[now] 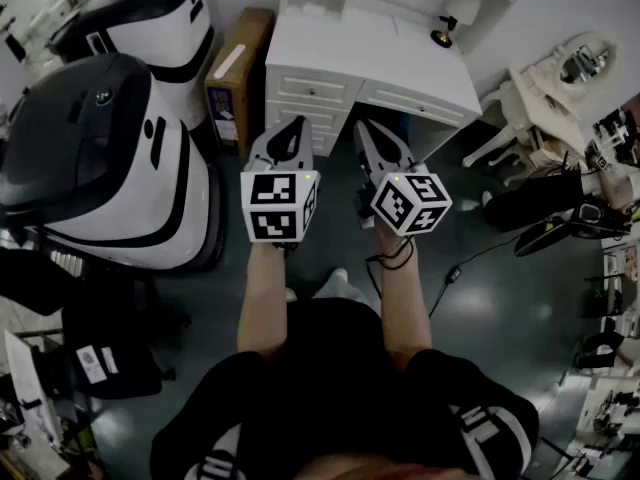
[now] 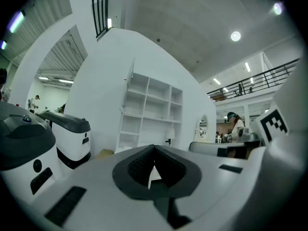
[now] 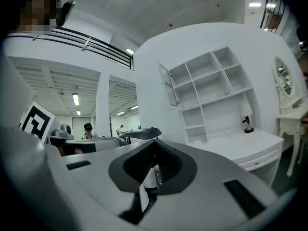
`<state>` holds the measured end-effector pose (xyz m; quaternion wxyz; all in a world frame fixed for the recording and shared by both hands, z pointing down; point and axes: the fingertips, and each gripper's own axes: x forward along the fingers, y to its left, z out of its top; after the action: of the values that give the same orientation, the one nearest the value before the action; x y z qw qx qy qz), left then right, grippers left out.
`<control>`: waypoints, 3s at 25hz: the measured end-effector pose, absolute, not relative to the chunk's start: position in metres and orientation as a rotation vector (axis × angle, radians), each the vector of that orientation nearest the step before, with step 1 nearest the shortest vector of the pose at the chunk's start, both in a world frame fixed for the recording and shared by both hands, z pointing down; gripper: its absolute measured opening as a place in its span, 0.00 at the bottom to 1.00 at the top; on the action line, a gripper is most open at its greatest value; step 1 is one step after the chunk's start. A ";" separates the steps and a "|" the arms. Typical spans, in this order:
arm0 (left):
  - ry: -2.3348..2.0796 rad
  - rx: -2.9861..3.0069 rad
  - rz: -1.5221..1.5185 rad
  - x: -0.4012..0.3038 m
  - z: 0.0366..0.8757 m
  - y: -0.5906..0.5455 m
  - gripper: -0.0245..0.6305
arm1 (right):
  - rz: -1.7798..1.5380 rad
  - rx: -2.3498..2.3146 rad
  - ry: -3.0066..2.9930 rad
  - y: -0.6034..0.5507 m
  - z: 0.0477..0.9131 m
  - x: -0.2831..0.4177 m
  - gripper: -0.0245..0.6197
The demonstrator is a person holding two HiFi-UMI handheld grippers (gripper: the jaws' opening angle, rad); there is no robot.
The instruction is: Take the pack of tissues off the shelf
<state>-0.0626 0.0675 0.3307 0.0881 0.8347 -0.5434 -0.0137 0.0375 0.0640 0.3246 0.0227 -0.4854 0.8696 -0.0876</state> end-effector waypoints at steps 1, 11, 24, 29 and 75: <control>-1.616 2.482 -0.050 -0.065 0.330 0.068 0.05 | -0.273 -1.498 2.693 0.064 0.324 0.036 0.07; -1.639 2.449 -0.071 -0.083 0.331 0.068 0.05 | -0.281 -1.450 2.728 0.066 0.329 0.016 0.07; -1.570 2.446 -0.084 -0.077 0.339 0.073 0.05 | -0.335 -1.508 2.682 0.069 0.337 0.021 0.07; -1.502 2.442 -0.176 -0.079 0.330 0.078 0.05 | -0.364 -1.486 2.711 0.069 0.345 0.008 0.07; -1.502 2.245 -0.083 -0.035 0.410 -0.085 0.05 | -0.691 -1.634 2.703 -0.079 0.432 0.091 0.07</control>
<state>-0.0348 -0.0847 0.4100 0.2180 0.8108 -0.5424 -0.0299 0.0906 -0.0788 0.4323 -0.0458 -0.5050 0.8350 -0.2135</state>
